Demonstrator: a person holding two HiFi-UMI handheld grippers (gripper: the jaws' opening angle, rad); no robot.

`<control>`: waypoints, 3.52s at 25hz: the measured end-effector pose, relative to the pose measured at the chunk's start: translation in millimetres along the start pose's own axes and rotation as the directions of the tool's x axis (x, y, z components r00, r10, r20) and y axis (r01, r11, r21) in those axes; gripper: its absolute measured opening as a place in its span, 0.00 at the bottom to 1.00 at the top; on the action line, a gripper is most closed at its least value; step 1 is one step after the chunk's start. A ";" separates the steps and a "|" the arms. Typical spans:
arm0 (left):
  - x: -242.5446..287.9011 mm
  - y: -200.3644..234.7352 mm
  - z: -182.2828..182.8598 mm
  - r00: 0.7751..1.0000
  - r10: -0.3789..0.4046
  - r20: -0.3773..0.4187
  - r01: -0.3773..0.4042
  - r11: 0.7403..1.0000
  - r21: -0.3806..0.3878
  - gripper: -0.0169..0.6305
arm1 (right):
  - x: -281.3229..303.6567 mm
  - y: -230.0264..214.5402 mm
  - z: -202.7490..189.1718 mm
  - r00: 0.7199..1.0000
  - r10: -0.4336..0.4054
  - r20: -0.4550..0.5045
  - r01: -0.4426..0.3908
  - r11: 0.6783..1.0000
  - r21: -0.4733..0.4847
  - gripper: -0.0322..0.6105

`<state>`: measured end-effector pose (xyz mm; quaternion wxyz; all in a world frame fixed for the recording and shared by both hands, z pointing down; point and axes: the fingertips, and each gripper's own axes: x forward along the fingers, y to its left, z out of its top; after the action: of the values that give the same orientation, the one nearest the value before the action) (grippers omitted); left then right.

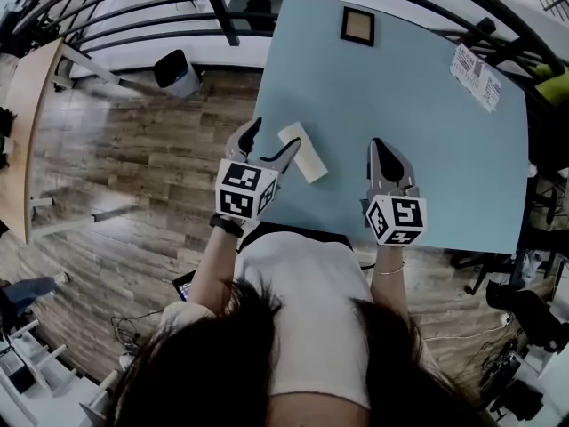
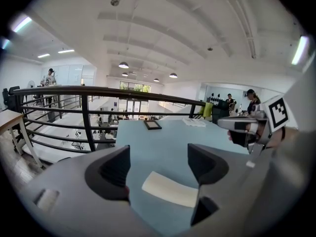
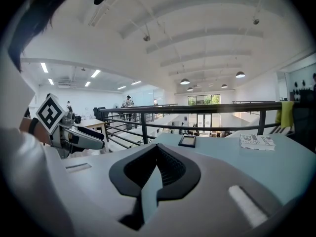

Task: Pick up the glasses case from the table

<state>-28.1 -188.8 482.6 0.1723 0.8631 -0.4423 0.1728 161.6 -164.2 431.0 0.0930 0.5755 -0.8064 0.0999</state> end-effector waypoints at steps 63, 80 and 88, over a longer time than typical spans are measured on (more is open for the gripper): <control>110.2 -27.3 -139.3 0.851 0.338 -0.402 -0.494 0.776 -0.393 0.78 | -0.4 -59.8 -45.8 0.995 -0.040 -0.096 0.047 0.997 0.067 0.05; 114.2 -32.9 -163.6 0.815 0.414 -0.405 -0.534 0.807 -0.251 0.78 | -0.3 -78.2 -47.2 0.992 -0.076 -0.099 0.085 0.992 0.093 0.05; 111.0 -28.6 -162.4 0.813 0.428 -0.394 -0.544 0.800 -0.253 0.77 | -0.1 -75.6 -47.3 0.991 -0.082 -0.104 0.092 0.991 0.094 0.05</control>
<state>32.7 -178.1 671.6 0.3425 0.6334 -0.6411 0.2656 234.9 -175.5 480.6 0.1088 0.6082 -0.7690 0.1642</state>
